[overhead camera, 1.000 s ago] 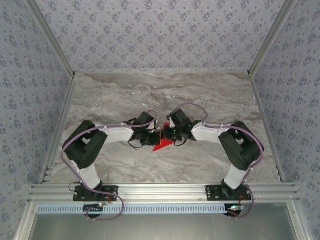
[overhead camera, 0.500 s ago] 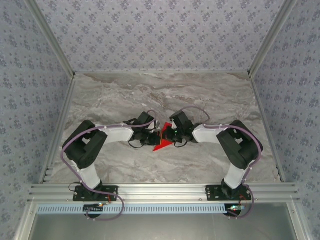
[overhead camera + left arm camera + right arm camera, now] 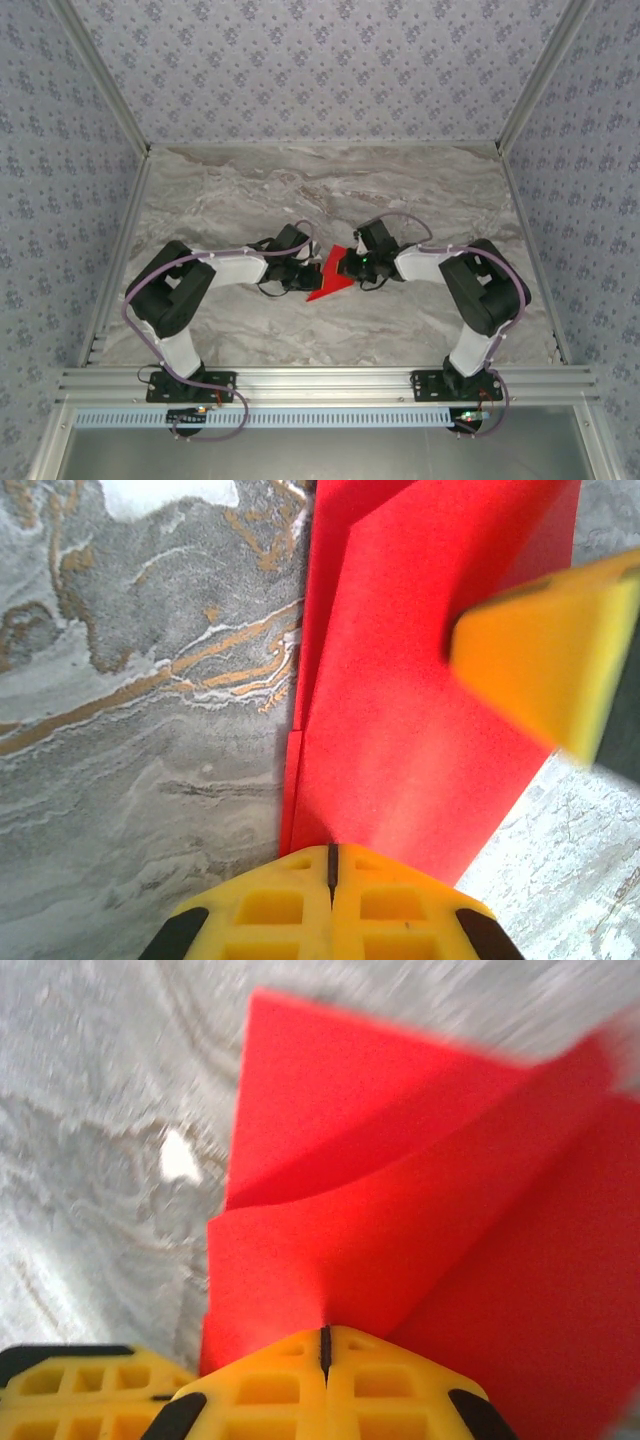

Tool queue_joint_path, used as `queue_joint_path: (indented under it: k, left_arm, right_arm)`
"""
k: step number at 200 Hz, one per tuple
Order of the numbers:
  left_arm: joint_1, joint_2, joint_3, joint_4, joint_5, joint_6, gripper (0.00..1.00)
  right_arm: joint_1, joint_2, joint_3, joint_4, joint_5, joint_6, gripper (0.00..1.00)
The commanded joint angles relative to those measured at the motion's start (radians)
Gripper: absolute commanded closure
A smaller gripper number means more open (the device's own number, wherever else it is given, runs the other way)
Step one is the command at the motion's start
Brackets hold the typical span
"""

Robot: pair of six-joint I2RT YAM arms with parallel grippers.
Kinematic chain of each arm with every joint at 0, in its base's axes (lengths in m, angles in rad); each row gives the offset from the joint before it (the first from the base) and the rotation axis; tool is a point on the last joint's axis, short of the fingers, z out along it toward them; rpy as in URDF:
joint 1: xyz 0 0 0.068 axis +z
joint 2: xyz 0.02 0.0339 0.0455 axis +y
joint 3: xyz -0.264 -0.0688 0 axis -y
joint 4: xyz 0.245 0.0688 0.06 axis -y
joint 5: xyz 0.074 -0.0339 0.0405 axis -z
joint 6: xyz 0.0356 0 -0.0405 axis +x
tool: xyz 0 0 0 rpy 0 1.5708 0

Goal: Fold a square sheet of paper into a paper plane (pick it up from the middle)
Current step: Fourth fold the wing at the center of the table.

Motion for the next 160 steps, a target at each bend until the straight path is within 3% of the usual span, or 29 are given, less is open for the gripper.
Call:
queue_joint_path:
  k: [1,35,85,127,160]
  left_arm:
    - [-0.017,0.101,-0.073,-0.186,-0.111,0.02,1.0]
    - [-0.019,0.099,-0.067,-0.187,-0.111,0.021,1.0]
    - [-0.019,0.102,-0.062,-0.191,-0.114,0.018,1.0]
    - [-0.02,0.104,-0.073,-0.192,-0.114,0.013,1.0]
    - [-0.02,0.11,-0.084,-0.189,-0.114,0.013,1.0]
  right_arm:
    - [-0.034,-0.071,-0.002,-0.069,0.068,-0.066,1.0]
    - [0.052,-0.171,-0.017,-0.046,0.061,-0.07,1.0]
    - [0.117,-0.007,0.038,0.035,0.002,-0.031,1.0]
    - [0.06,0.048,0.039,0.039,0.01,-0.063,1.0]
    - [-0.077,0.062,0.02,0.025,0.003,-0.11,1.0]
